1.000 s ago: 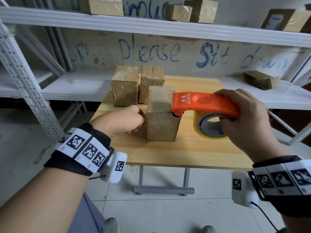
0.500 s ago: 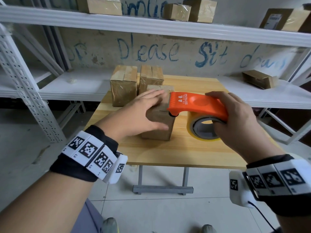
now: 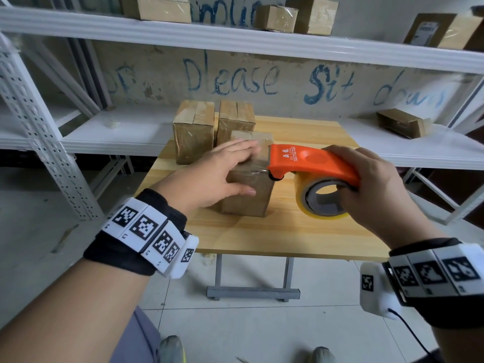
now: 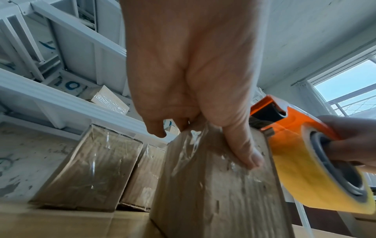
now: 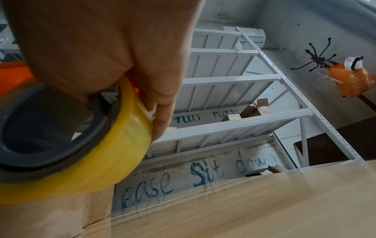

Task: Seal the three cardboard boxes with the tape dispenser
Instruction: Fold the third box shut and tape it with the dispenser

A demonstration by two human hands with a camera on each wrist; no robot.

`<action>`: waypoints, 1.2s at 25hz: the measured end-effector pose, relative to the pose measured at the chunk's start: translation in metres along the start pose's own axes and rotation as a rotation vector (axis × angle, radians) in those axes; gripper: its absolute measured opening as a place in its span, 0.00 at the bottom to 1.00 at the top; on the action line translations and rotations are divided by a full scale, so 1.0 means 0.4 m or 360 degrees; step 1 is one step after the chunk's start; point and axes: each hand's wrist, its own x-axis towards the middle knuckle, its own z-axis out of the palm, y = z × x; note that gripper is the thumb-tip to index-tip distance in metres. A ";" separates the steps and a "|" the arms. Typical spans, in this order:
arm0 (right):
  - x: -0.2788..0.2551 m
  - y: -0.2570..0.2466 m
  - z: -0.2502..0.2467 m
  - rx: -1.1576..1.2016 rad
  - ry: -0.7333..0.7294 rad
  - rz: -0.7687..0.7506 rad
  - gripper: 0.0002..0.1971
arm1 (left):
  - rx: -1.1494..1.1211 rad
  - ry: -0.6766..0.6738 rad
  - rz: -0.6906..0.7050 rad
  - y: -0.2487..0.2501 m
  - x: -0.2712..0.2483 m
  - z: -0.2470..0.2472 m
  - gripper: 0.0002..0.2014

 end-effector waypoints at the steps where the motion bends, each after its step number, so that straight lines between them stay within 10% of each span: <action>1: 0.000 -0.001 0.001 -0.0006 0.0012 -0.0015 0.37 | 0.0003 -0.0001 0.0000 0.001 0.000 -0.001 0.44; 30: -0.019 0.061 -0.048 -0.0173 -0.0085 0.0142 0.29 | 0.0054 -0.0035 -0.0056 0.008 -0.003 -0.021 0.43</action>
